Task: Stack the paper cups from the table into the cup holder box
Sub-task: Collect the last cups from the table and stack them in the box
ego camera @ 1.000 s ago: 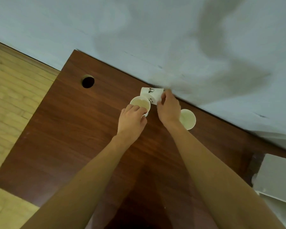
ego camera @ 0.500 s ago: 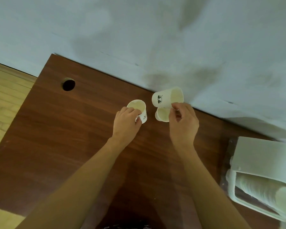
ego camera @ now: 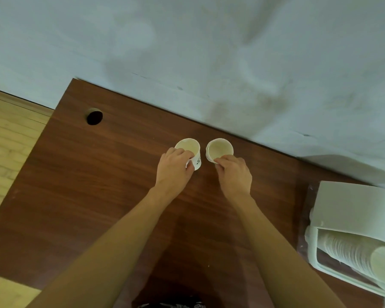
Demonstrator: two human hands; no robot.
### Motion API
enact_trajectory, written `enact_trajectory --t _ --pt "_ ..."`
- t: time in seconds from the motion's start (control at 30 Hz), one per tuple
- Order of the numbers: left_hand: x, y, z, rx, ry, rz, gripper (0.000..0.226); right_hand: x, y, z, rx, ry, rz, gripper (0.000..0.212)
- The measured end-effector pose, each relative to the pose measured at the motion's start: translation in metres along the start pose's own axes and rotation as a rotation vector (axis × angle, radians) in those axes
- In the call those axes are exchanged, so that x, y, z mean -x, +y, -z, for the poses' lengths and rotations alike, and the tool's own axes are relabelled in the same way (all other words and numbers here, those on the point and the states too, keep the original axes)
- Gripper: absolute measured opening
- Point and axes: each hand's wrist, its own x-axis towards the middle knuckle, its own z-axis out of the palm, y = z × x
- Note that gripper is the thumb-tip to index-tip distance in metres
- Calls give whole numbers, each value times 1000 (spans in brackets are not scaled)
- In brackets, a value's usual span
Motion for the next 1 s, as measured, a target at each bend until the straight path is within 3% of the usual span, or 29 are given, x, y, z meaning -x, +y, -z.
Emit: enact_trajectory --t 0.1,0.27,0.73,1.0 --pt "3 6 3 2 6 -1 16 -3 3 -3 13 -102 4 19" --pt "19 21 9 -3 13 -33 16 8 9 11 25 -129 -20 25" --pt "128 141 -11 39 -37 -253 20 180 86 93 -127 119 -215 22" --pt "197 243 -51 9 16 -282 16 263 177 144 -240 275 -131 14"
